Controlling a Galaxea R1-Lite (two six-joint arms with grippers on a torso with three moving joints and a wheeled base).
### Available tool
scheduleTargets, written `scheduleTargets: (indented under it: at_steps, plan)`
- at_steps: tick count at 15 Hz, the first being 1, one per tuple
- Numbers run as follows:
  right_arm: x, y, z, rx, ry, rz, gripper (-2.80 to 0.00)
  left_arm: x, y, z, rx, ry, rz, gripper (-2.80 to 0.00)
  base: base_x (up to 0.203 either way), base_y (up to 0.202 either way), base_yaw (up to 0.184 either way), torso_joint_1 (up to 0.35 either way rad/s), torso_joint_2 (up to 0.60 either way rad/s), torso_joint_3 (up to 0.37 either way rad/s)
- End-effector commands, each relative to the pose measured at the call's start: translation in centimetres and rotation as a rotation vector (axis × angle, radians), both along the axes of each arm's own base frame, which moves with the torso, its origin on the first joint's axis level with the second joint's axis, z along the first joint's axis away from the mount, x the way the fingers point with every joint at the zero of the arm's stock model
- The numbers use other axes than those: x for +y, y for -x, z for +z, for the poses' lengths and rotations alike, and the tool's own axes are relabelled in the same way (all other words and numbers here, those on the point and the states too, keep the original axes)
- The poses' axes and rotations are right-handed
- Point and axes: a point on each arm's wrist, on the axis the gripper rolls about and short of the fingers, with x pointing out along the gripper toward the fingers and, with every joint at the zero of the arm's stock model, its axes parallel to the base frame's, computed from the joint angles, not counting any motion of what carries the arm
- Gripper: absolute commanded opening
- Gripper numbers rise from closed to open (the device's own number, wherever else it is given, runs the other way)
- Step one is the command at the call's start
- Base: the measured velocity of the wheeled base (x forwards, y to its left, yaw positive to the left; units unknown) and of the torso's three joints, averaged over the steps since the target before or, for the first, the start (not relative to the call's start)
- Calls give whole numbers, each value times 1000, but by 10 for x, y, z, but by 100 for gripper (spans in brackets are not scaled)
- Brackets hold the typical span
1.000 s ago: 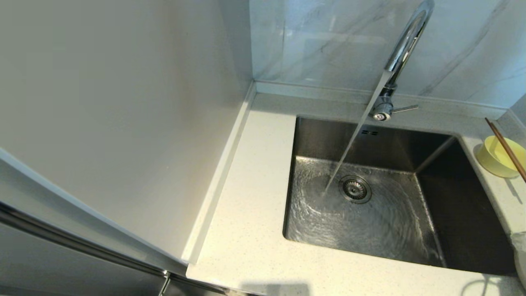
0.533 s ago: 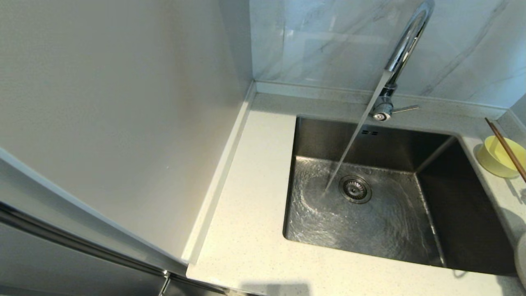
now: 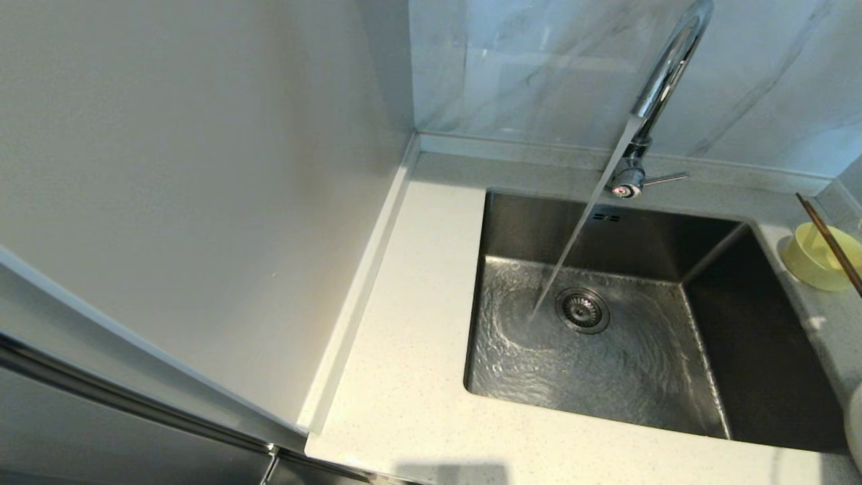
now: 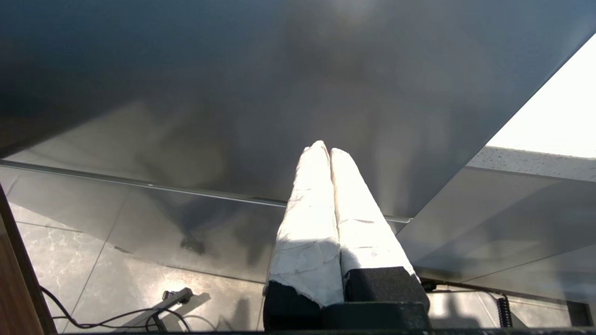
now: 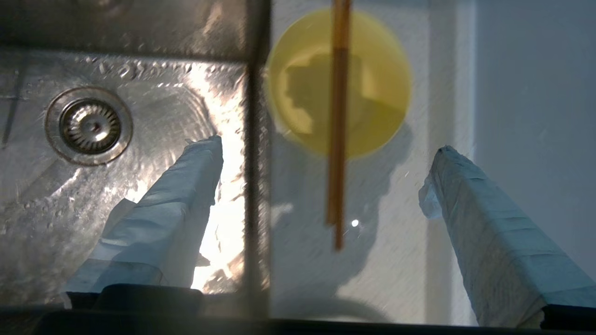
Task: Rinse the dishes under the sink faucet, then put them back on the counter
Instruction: Pick up the chopsticks
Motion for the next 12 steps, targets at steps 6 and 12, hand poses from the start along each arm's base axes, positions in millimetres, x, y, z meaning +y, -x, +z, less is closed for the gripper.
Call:
scheduleTargets:
  at_steps: [6,12]
  plan:
    - [-86,-23,-20,126,-85,108,0,0,0,0,0,0,2,-280,0,0,0,0,0,0]
    - [-62,-23,-1,112,4,187,0,0,0,0,0,0,0,-280,0,0,0,0,0,0]
